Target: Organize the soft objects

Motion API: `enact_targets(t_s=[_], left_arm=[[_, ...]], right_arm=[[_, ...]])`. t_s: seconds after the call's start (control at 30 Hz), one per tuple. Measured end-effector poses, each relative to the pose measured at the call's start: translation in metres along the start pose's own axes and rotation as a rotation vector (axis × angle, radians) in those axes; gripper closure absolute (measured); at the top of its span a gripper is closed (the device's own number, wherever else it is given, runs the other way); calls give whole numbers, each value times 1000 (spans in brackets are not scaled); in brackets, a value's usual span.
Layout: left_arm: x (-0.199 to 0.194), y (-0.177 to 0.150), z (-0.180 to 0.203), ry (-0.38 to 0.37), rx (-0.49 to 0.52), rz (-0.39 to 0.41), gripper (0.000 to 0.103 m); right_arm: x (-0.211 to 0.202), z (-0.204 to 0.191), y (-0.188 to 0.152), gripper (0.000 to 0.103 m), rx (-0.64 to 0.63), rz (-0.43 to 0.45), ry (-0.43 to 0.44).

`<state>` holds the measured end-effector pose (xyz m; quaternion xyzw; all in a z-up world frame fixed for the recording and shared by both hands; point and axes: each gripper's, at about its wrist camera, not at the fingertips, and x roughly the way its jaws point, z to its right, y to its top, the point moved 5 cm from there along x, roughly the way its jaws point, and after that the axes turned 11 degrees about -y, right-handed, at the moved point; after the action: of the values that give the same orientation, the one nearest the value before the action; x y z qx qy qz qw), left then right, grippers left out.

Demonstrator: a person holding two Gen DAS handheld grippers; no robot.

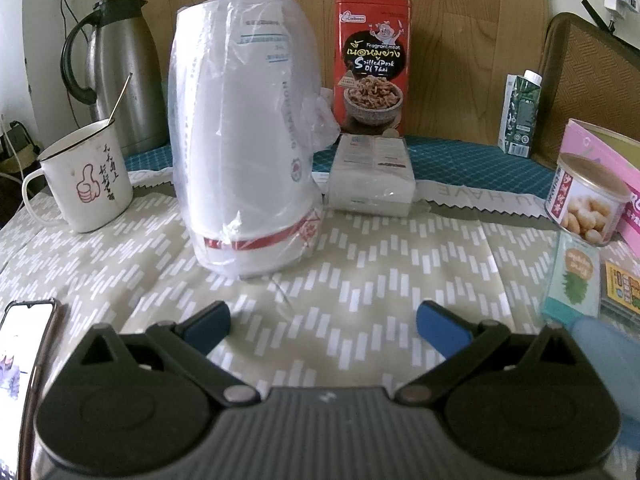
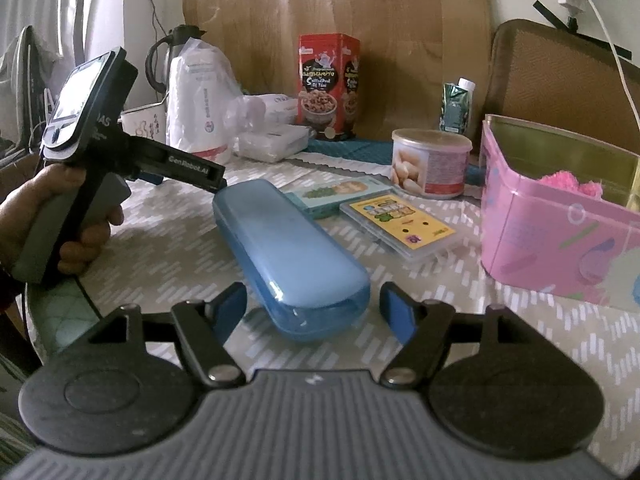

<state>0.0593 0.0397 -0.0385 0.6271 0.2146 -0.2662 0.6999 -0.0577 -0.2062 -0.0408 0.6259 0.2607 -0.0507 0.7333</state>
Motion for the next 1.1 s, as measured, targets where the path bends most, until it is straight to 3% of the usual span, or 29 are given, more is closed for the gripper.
enact_targets(t_s=[0.33, 0.5, 0.67, 0.83, 0.97, 1.0, 1.03, 1.07, 1.1], left_arm=[[3, 1, 1, -9, 7, -6, 0], [0, 4, 3, -52, -5, -51, 0], [-25, 12, 6, -283, -95, -39, 1], [-40, 12, 28, -547, -64, -45, 0], [-33, -1, 52, -631, -21, -121, 3], [-30, -5, 58, -646, -9, -143, 12], [-27, -10, 66, -671, 5, -172, 19], [-28, -13, 72, -704, 5, -178, 19], [-31, -14, 77, -686, 19, -166, 19]], right_arm=[[-1, 0, -1, 27, 4, -4, -10], [1, -1, -1, 27, -5, -16, -28], [2, 0, -1, 27, -12, -23, -38], [4, 0, 0, 27, -15, -32, -35], [4, 0, 0, 27, -16, -37, -31], [4, 0, 0, 28, -18, -36, -28], [4, 0, 0, 33, -19, -35, -22], [3, -1, 0, 40, -22, -31, -8], [2, -2, 0, 40, -27, -28, -1]])
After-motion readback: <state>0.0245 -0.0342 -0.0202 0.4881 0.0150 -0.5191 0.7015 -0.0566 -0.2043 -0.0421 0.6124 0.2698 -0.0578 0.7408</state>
